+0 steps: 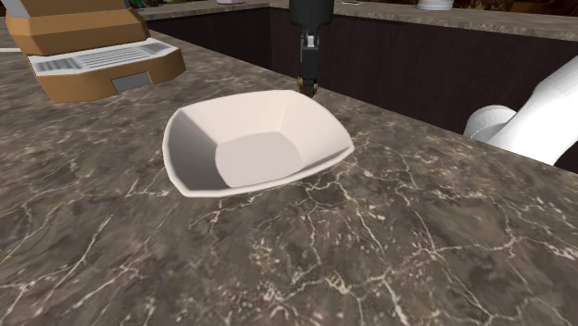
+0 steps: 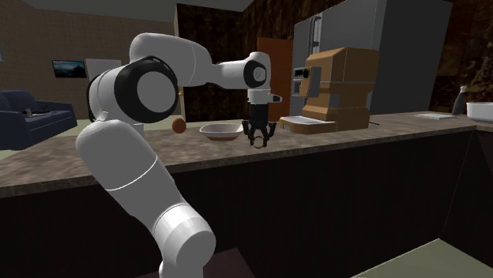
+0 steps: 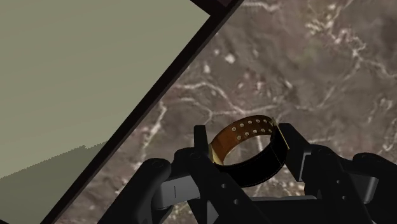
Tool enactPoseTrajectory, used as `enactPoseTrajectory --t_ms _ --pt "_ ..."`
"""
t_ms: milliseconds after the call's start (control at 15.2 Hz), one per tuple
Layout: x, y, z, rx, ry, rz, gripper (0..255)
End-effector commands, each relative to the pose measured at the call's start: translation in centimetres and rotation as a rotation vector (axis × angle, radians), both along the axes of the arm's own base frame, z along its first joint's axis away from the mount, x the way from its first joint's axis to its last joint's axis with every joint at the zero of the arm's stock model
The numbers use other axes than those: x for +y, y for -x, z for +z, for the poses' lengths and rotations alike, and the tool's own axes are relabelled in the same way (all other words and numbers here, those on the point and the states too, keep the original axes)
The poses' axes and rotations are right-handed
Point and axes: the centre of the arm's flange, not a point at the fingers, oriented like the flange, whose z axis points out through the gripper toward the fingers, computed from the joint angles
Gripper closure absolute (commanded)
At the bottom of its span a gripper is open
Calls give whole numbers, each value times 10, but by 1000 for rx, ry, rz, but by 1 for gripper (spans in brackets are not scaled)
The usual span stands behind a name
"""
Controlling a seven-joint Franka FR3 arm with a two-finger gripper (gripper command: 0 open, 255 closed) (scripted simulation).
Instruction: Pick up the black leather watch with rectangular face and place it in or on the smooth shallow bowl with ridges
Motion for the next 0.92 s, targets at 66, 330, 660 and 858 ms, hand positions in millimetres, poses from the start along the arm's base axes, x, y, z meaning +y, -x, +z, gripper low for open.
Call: enactPoseTrajectory --t_ms 66,330,660,858 --pt "0 0 0 1 0 0 255" --pt "0 0 21 1 0 0 255" --pt "0 0 47 1 0 0 255" --pt "0 0 63 1 0 0 255"
